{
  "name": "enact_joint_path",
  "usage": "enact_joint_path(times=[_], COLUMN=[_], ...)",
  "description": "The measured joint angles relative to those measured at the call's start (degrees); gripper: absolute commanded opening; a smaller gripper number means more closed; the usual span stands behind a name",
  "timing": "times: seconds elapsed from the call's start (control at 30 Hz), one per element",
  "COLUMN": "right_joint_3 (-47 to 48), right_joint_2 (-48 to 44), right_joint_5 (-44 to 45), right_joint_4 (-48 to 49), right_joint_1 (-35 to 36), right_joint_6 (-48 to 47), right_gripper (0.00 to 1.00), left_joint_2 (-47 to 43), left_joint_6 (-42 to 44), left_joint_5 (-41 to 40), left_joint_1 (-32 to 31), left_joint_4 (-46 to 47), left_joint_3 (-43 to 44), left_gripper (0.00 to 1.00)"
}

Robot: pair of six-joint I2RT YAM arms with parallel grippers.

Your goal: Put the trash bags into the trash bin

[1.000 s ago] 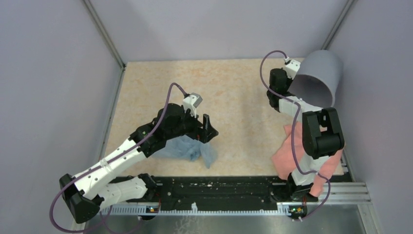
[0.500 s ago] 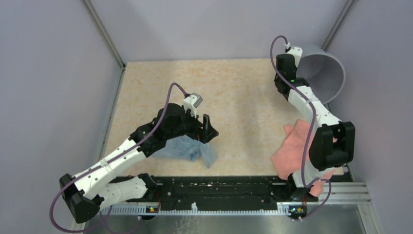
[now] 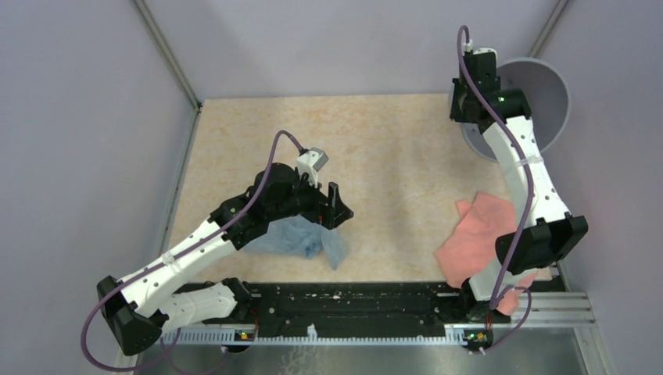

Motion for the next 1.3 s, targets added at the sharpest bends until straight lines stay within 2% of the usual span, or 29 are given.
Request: enact_joint_path(times=[0.1,0.33,0.63,0.93,1.3], right_joint_3=[3.85,4.50,4.50,4.50,4.50], right_joint_2=[0.28,1.20,1.46,1.44,1.44], right_joint_5=[-1.09,-3.32,-4.74,-2.49,-1.18], right_joint_4=[-5.44,-13.20,-18.32,-21.05,-20.20], right_joint_1=[0.68,3.28,3.91,4.17,4.20], right_joint_6=[-0.44,-0.87,-1.40,-2.91,-3.56], right_gripper=[0.00,0.04,0.09,0.29,0.62], left_joint_2=[0.00,0.00,0.00,0.00,0.02], left_joint_6=[0.00,-0.02,-0.07,-0.13,-0.35], left_joint_5=[0.02,0.04,0.24,0.83,2.38], left_joint_1=[0.00,-0.02,0.00,0.00,0.00], left_joint_4=[0.00,0.00,0.00,0.44,2.56], left_joint_3=[0.00,0.00,0.00,-0.02,-0.79], left_gripper=[0.99,0.98,0.98,0.98,0.98])
